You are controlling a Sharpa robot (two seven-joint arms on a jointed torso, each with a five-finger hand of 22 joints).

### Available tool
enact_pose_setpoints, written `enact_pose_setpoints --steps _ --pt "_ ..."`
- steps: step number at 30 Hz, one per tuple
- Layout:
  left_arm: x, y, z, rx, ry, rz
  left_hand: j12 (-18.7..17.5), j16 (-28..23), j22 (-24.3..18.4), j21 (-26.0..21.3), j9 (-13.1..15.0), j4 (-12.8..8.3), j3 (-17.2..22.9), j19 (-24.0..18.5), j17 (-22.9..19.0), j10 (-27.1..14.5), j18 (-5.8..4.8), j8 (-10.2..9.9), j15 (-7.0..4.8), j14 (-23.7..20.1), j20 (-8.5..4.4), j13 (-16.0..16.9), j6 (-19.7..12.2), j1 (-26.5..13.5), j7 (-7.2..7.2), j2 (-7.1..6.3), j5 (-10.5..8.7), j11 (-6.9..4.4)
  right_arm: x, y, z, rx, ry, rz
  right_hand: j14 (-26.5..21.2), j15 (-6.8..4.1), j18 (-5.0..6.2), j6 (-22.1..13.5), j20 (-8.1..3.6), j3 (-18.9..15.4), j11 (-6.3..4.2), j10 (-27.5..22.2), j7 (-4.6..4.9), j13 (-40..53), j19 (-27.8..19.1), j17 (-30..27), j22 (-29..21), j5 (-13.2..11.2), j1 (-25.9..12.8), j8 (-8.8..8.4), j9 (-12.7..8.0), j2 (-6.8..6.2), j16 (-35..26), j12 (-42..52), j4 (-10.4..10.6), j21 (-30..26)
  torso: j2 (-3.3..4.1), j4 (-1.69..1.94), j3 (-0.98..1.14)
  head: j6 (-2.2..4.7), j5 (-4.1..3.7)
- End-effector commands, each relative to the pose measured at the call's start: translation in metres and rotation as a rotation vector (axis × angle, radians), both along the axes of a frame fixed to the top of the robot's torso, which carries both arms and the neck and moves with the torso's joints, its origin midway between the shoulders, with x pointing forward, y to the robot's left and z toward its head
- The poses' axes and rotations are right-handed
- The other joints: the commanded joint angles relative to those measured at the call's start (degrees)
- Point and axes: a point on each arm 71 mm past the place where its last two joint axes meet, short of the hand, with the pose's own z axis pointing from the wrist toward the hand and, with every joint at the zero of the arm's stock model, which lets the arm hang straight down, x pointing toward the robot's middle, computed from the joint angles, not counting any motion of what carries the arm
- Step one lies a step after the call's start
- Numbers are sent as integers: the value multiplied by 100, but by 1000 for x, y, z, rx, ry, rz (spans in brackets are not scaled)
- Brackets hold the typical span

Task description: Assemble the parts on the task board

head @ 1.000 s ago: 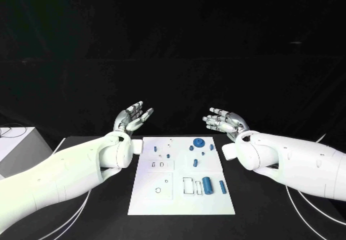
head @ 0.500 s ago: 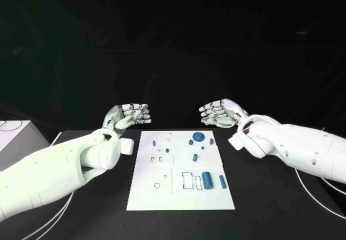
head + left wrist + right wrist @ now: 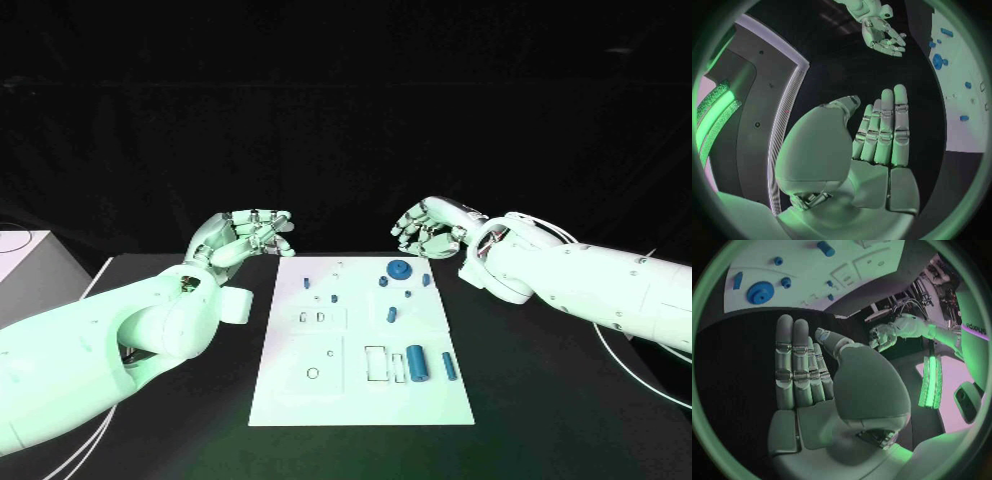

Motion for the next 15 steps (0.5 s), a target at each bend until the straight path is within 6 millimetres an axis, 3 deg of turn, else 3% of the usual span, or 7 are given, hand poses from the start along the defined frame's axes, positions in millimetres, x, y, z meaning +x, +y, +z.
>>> enact_pose_setpoints --steps 1,3,6,15 --pt "-8 -7 7 -16 -11 -78 -14 447 274 419 27 -17 83 -46 307 19 -1 -32 -41 -92 -50 -5 30 -44 -18 -53 -26 -11 2 4 -2 -228 -69 -20 420 -130 -261 169 -156 386 -117 293 -89 80 725 1821 2982 62 -184 -90 178 -366 2128 -42 224 2770 173 81 -34 48 -54" --pt "-12 -9 10 -20 -16 -96 -14 790 539 825 55 -29 136 -89 531 26 9 -36 -52 -168 -66 -2 24 -76 -28 -90 -29 -15 3 5 -2 -267 -83 -27 482 -134 -374 141 -120 411 -126 239 -109 93 831 2554 3733 57 -205 -101 225 -421 2891 -42 262 3376 223 114 -43 71 -84" --pt "-17 -11 14 -23 -23 -121 7 1058 760 1167 83 -35 182 -124 682 80 16 -31 -77 -172 -71 13 25 -101 -36 -105 -31 -35 4 8 -3 -318 -97 -38 471 -121 -440 77 -81 408 -100 60 -119 84 856 3023 4242 27 -265 -127 278 -498 3404 -61 327 3784 283 152 -47 89 -119" --pt "-28 -13 25 -22 -42 -161 16 1361 1036 1584 129 -42 241 -250 828 129 23 -15 -90 -170 -74 31 28 -139 -46 -122 -38 -49 6 14 -5 -398 -112 -52 488 -89 -514 -37 -19 251 -74 -263 -127 87 896 3584 4885 -28 -285 -163 365 -562 4048 -49 397 4289 429 224 -77 130 -229"
